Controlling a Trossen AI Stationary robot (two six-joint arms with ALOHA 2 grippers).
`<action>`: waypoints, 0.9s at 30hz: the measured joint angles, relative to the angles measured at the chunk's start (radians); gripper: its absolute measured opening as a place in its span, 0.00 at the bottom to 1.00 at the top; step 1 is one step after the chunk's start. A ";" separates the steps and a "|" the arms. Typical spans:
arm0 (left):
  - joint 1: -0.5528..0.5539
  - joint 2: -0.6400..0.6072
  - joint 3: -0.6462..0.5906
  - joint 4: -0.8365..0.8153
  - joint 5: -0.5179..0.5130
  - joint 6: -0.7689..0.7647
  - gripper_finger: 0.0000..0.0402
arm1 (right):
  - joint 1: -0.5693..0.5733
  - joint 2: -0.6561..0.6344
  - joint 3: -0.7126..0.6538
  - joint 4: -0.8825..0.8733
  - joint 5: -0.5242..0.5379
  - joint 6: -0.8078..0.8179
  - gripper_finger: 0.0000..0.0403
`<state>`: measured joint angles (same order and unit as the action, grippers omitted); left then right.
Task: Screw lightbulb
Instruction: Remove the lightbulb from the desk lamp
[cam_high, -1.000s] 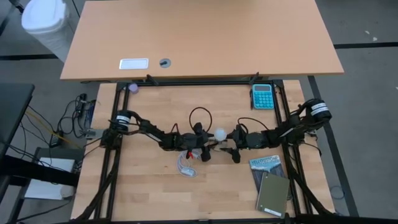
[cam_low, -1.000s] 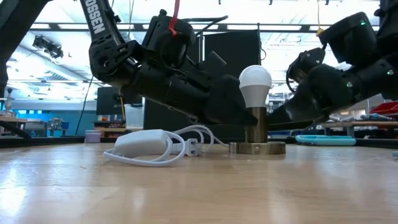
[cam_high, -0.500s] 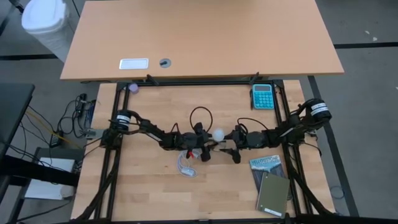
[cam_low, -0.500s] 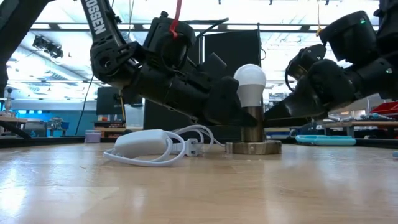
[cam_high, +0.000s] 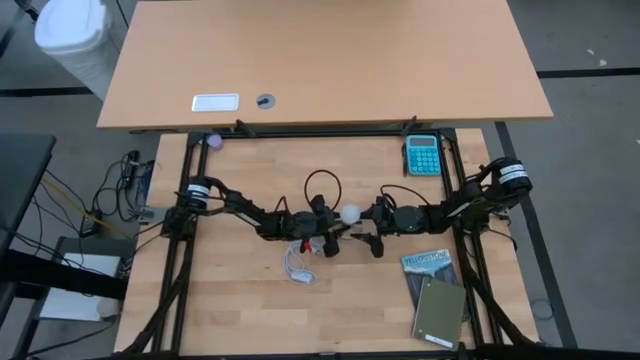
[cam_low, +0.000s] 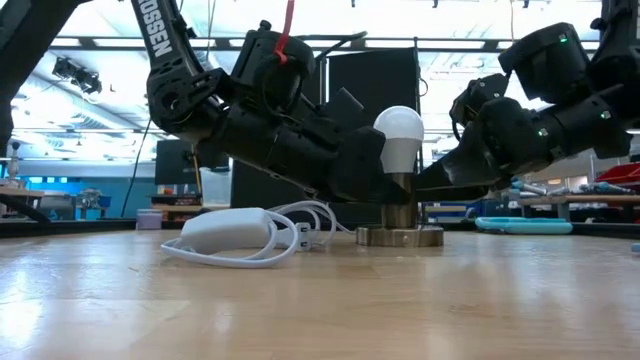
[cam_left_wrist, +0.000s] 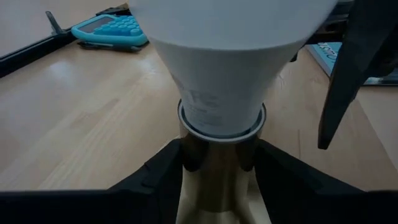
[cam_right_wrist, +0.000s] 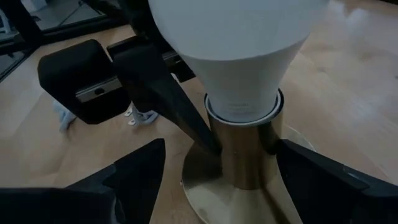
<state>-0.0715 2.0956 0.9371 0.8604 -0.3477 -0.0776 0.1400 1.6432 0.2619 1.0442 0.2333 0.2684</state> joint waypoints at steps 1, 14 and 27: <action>0.000 0.000 0.000 -0.001 0.000 0.000 0.44 | -0.001 0.000 0.000 -0.002 -0.001 0.003 0.76; 0.002 -0.002 0.001 -0.020 -0.026 -0.013 0.42 | 0.018 -0.119 -0.023 -0.116 0.099 0.053 0.76; 0.002 -0.002 0.001 -0.029 -0.034 -0.040 0.42 | 0.126 0.020 0.100 -0.045 0.426 -0.020 0.76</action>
<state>-0.0692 2.0937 0.9379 0.8311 -0.3817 -0.1180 0.2657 1.6631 0.3620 0.9992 0.6593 0.2485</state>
